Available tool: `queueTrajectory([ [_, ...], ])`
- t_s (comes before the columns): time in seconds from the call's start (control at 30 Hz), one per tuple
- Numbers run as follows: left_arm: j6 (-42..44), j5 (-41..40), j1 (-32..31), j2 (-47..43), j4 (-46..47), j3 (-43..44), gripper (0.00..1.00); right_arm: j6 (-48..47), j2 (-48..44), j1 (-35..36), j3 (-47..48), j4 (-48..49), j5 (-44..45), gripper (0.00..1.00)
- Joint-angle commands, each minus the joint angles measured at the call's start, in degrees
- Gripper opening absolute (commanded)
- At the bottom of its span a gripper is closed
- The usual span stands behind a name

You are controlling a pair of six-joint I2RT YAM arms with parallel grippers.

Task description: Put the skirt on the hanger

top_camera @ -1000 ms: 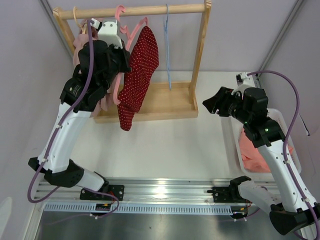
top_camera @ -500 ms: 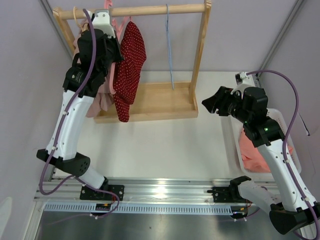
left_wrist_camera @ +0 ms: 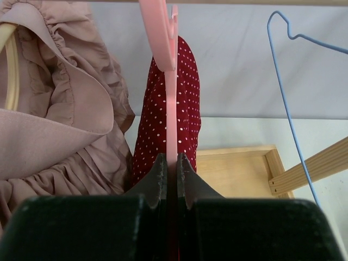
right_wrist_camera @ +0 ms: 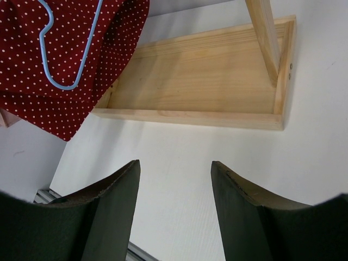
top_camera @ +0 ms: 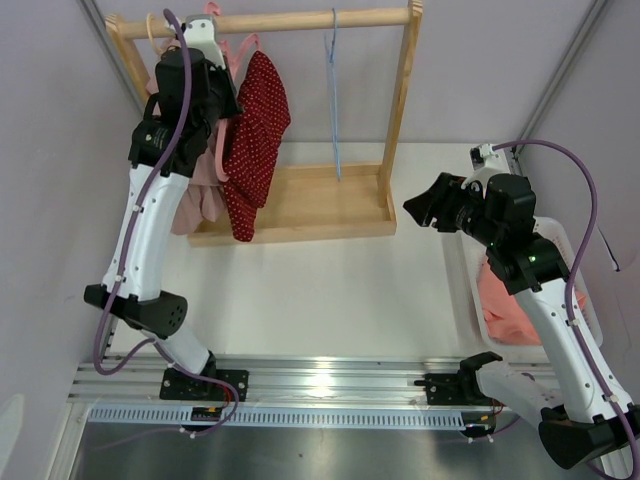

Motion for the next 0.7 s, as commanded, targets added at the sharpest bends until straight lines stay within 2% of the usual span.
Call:
queueTrajectory([
  [0.0,-1.4,1.7,1.1,0.5,2.0,5.4,0.0,-0.9,-0.4,-0.4,1.8,2.4,-0.8,0.61],
  [0.2,-3.3,2.9,1.4,0.3,0.6,3.8,0.0,-0.6,-0.7,-0.4,1.2,2.7,-0.9,0.6],
  [0.5,-4.5,7.0,1.3,-5.2,4.3,-7.4,0.0,0.0,-1.5,-0.3,-0.6,3.3,-0.7,0.61],
  [0.6,-4.8,7.3,1.4,-6.6,4.1,-8.5,0.12,0.2,-1.4,-0.3,-1.0,3.6,-0.8,0.61],
  [0.63,-4.8,7.4,1.4,-7.6,4.1,-8.7,0.24,0.2,-1.4,-0.3,-1.0,3.6,-0.8,0.61],
  [0.67,-4.8,7.6,1.4,-8.1,4.2,-9.0,0.31,0.2,-1.4,-0.3,-1.0,3.5,-0.8,0.61],
])
